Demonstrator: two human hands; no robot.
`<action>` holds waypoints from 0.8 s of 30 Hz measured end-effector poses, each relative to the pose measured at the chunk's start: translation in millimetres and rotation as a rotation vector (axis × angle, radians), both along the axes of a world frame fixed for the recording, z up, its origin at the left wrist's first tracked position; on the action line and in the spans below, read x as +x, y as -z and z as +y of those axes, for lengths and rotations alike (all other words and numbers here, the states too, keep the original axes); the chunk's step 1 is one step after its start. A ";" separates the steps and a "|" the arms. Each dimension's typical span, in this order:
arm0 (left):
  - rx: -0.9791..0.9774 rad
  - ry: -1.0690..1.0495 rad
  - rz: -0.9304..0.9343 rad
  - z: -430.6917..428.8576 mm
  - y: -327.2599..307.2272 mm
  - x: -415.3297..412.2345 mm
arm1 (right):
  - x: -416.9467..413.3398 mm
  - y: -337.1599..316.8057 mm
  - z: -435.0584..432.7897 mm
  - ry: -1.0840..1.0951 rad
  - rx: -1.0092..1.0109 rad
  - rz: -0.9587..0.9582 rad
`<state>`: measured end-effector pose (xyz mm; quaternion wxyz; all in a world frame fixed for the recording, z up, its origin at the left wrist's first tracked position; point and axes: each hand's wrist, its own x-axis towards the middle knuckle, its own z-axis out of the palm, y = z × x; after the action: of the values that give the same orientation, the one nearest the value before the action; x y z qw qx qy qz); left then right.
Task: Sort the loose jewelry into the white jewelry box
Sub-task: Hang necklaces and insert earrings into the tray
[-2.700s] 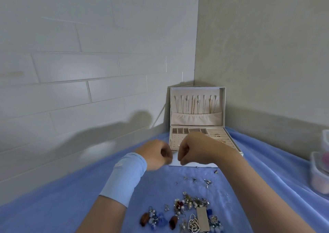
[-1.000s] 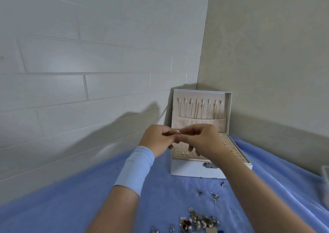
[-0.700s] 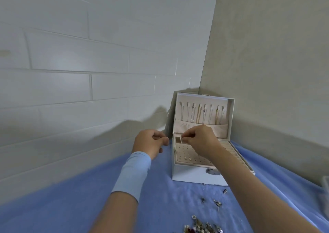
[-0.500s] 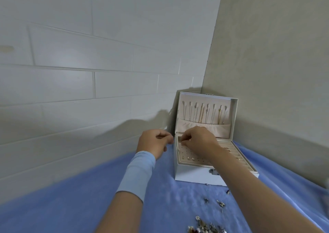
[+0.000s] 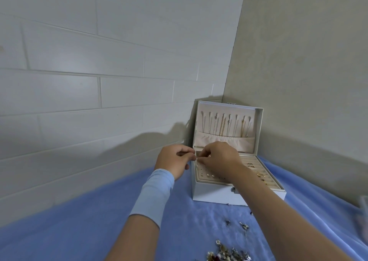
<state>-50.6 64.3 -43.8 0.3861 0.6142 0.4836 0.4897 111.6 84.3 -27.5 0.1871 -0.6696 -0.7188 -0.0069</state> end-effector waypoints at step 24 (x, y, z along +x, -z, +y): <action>0.051 0.158 0.049 -23.2 -5.9 42.6 | 56.5 -9.1 -60.5 -0.215 -0.032 0.739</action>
<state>-8.0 41.0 -37.9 0.3960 0.6719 0.4303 0.4545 168.1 23.8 -18.4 0.4229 -0.5503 -0.6690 0.2658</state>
